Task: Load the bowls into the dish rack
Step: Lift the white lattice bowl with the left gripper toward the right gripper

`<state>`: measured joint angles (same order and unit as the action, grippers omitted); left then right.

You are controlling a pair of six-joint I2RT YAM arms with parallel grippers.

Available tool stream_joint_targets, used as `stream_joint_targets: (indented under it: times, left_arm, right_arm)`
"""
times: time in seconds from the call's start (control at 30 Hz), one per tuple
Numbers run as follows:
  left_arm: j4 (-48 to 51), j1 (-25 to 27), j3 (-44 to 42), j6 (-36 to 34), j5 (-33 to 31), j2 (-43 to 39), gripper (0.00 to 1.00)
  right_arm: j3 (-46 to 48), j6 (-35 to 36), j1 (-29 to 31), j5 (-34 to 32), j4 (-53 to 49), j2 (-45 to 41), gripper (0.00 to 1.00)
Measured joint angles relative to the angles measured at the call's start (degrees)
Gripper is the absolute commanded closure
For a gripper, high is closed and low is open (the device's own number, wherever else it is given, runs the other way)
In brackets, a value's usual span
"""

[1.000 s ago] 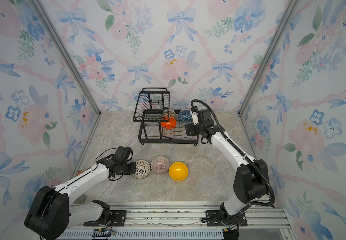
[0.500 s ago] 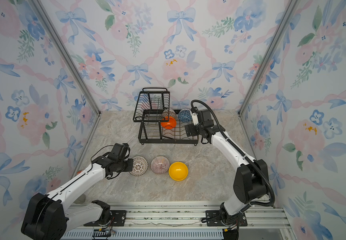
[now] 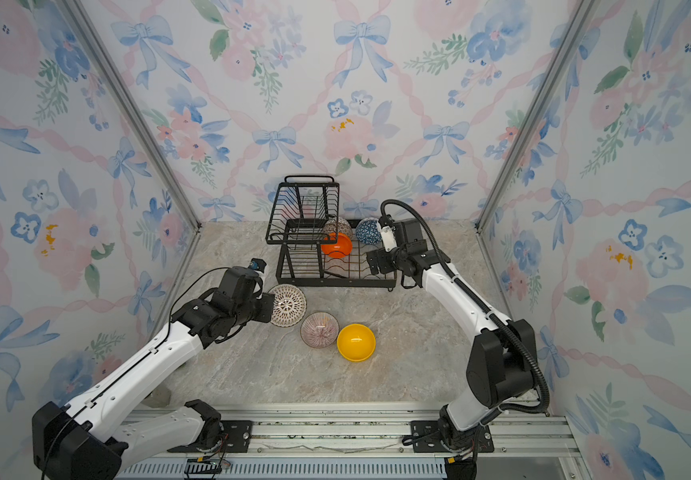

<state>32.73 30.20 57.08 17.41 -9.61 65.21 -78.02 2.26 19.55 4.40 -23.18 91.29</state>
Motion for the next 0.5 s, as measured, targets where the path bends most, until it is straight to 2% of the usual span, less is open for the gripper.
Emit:
stream_joint_targets:
  times: [0.27, 0.5]
  left_arm:
    - [-7.06, 2.45, 6.14, -2.05, 3.26, 5.73, 1.00]
    - [-10.99, 5.03, 10.25, -3.08, 5.62, 12.70, 1.00]
  right_arm:
    - [0.00, -1.14, 0.26, 5.42, -1.57, -8.24, 0.03]
    - [0.00, -2.19, 3.26, 8.68, -2.71, -14.16, 0.03]
